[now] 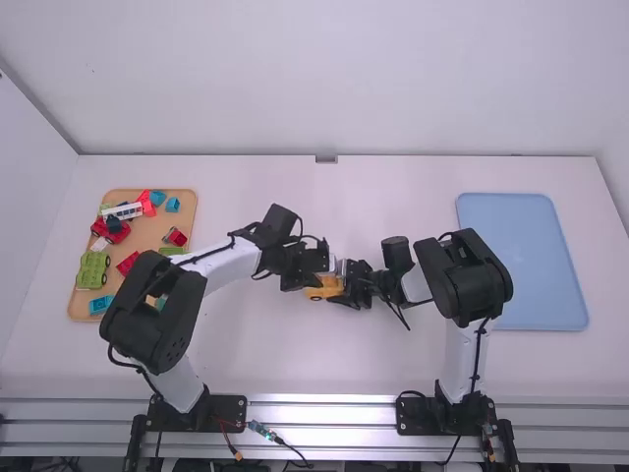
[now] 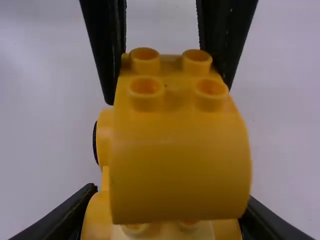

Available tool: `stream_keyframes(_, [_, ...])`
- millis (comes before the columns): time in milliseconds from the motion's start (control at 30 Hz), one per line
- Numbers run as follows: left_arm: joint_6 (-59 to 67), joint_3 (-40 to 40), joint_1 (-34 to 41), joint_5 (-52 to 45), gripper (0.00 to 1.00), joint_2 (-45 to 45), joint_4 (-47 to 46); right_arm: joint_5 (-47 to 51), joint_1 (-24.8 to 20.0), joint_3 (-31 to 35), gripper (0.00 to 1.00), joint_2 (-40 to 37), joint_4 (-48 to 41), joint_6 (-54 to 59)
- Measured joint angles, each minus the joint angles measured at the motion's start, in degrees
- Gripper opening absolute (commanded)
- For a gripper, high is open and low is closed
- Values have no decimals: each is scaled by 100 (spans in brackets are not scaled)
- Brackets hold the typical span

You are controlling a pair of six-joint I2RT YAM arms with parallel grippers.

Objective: Assemble lego blocks to make yellow taxi

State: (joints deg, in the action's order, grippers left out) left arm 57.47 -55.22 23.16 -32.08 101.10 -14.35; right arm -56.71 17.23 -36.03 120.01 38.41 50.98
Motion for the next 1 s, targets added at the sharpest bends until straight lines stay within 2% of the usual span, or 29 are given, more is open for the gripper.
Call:
stream_keyframes(167, [-2,0,0,87,1,0,-81,0,0,0,45,0,2,0])
stream_keyframes(333, [-2,0,0,122,2,0,-101,0,0,0,40,0,4,4])
stream_keyframes(567, [-98,0,13,122,1,4,-55,0,0,0,44,0,9,4])
stream_keyframes(1000, [-387,0,199,352,1,4,-63,4,0,0,44,0,13,-2])
